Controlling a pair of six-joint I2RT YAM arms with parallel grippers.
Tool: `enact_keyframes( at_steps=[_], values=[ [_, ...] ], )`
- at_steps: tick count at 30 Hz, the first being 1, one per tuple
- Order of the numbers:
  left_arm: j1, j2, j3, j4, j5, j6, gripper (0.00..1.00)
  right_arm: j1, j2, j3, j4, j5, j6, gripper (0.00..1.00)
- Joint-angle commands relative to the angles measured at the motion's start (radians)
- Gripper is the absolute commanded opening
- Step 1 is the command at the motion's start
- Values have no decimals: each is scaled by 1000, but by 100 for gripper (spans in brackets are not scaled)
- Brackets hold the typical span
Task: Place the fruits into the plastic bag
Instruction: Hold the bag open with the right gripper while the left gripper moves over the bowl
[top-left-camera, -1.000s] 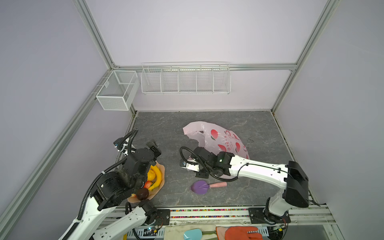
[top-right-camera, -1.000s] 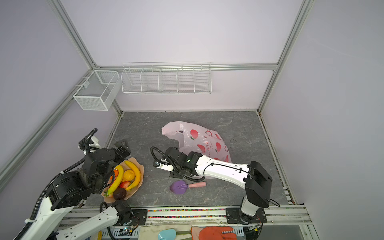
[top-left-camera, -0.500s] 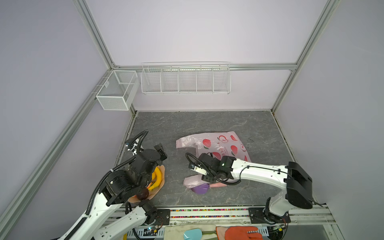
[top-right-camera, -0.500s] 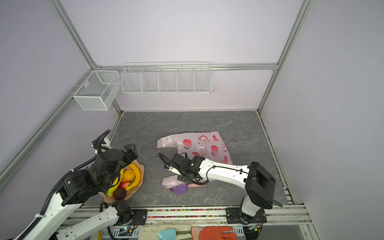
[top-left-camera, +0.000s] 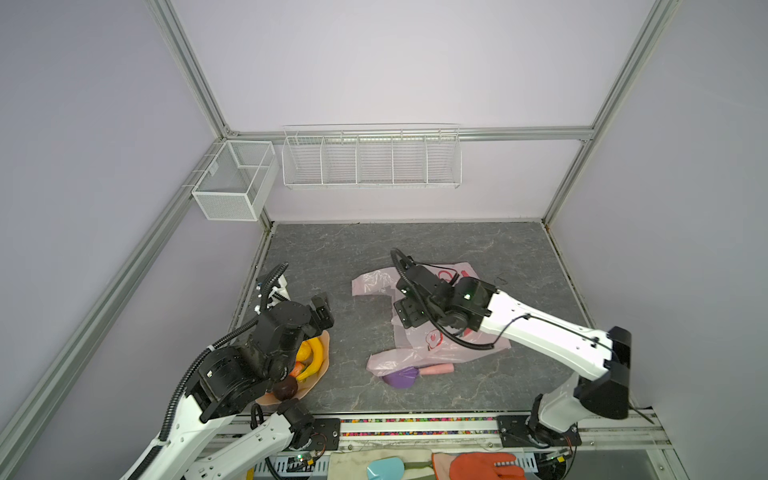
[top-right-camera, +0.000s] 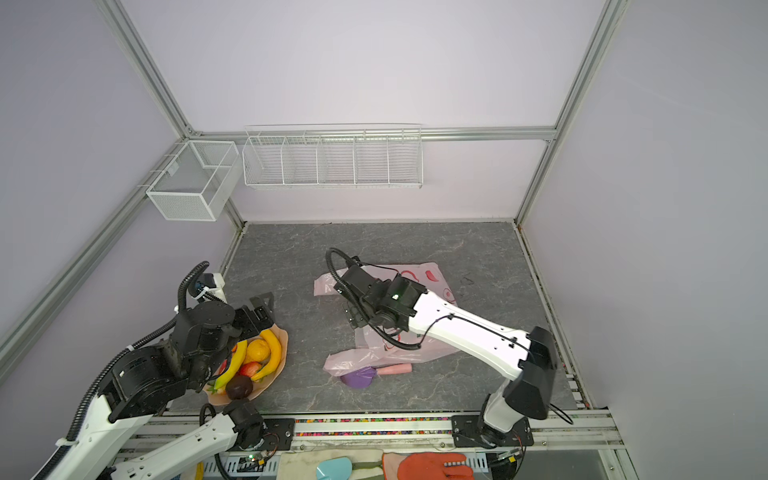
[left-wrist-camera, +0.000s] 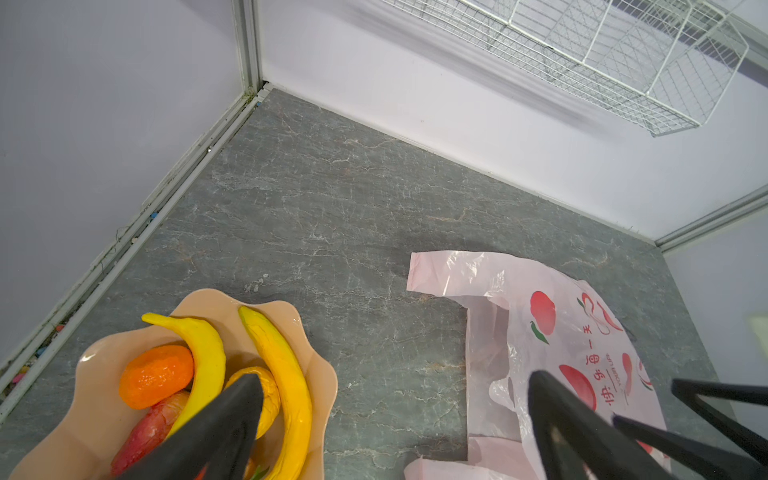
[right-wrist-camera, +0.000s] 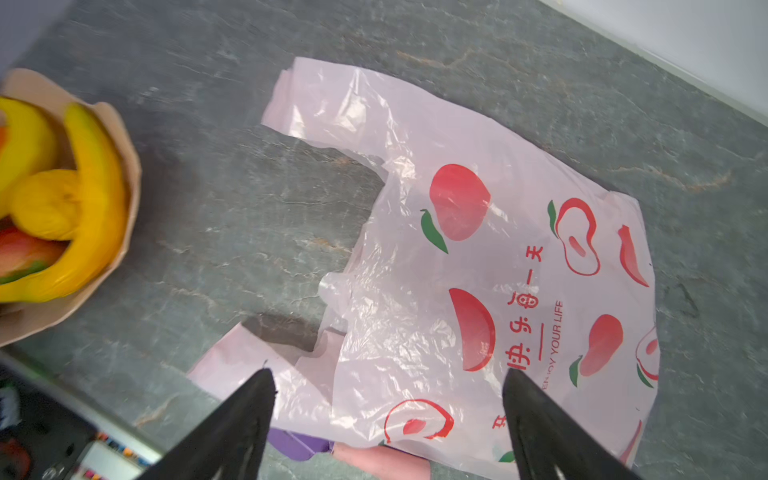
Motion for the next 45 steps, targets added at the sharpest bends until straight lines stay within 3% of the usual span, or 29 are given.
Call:
enact_keyframes(
  at_steps=[1,8,13,16,19,30,35,39,45],
  values=[
    [3,-13,45,-41,23,90,99,41,147,86,-174,114,100,88],
    [3,-41,28,-72,42,66,99,63,366,167,-268,315,165,90],
    [3,-62,2,-88,47,29,99,59,438,151,-211,382,162,93],
    [3,-67,-4,-95,43,13,99,51,471,166,-212,424,172,100],
    [3,-67,-4,-106,41,5,99,34,476,158,-213,451,182,89],
    [3,-67,-21,-96,28,-9,99,3,411,125,-155,412,123,27],
    [3,-73,-42,-99,23,-53,99,3,290,56,1,374,-30,15],
    [3,-95,-69,-156,-27,-179,99,-8,180,-15,104,316,-130,7],
    [3,-92,-113,-257,-46,-319,100,-15,71,-66,151,253,-204,6]
  ],
)
